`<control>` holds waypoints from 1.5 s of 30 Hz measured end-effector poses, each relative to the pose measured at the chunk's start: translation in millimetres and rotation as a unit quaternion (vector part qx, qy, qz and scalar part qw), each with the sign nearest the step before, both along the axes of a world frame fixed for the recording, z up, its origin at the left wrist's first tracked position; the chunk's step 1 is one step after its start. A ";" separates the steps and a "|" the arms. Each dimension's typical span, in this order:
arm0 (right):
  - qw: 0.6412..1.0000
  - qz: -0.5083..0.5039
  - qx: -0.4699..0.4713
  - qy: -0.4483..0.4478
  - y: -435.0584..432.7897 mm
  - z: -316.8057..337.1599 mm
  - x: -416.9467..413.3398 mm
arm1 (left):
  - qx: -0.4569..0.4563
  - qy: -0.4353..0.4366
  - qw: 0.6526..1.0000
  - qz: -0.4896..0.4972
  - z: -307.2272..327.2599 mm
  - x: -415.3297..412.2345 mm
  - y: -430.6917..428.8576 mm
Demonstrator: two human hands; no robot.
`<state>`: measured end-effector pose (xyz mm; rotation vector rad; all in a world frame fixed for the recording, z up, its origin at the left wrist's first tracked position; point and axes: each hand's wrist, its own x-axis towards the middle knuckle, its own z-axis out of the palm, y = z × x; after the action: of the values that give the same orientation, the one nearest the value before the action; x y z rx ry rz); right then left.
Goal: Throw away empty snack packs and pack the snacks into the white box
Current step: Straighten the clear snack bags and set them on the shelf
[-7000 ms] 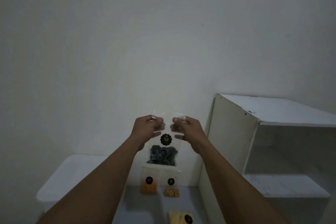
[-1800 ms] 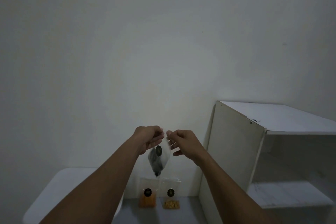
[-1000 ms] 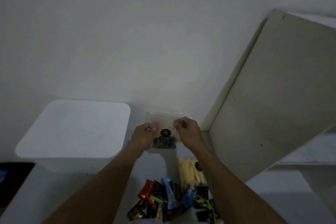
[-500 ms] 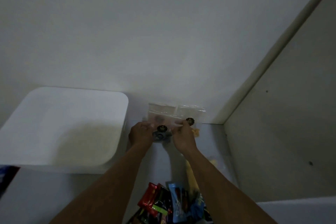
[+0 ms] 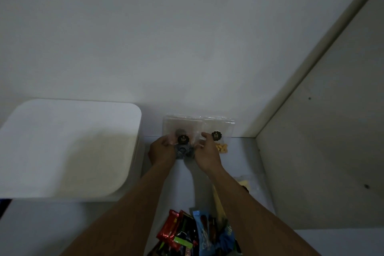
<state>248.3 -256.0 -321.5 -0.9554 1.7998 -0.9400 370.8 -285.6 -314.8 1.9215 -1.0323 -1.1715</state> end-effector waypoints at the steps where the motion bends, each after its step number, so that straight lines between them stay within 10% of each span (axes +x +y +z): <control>1: 1.000 -0.003 0.003 -0.003 0.8 0.6 0.5 | 0.001 -0.006 1.000 -0.006 0.7 0.2 -0.1; 10: 0.999 -0.009 0.009 0.035 39.9 31.8 -16.3 | -0.015 -0.148 0.985 -0.088 12.0 -15.0 28.0; 28: 0.967 -0.073 0.176 0.171 167.8 -16.8 -89.8 | -0.022 -0.243 0.777 -0.581 -29.4 -122.2 82.0; 45: 0.965 -0.177 0.137 0.139 170.5 -19.3 -80.3 | -0.022 -0.080 0.866 -0.493 -32.0 -95.8 69.5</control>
<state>168.0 -85.4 -340.8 -0.6228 2.3243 -0.7648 274.9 -216.1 -346.8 1.4316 -2.2546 -1.4675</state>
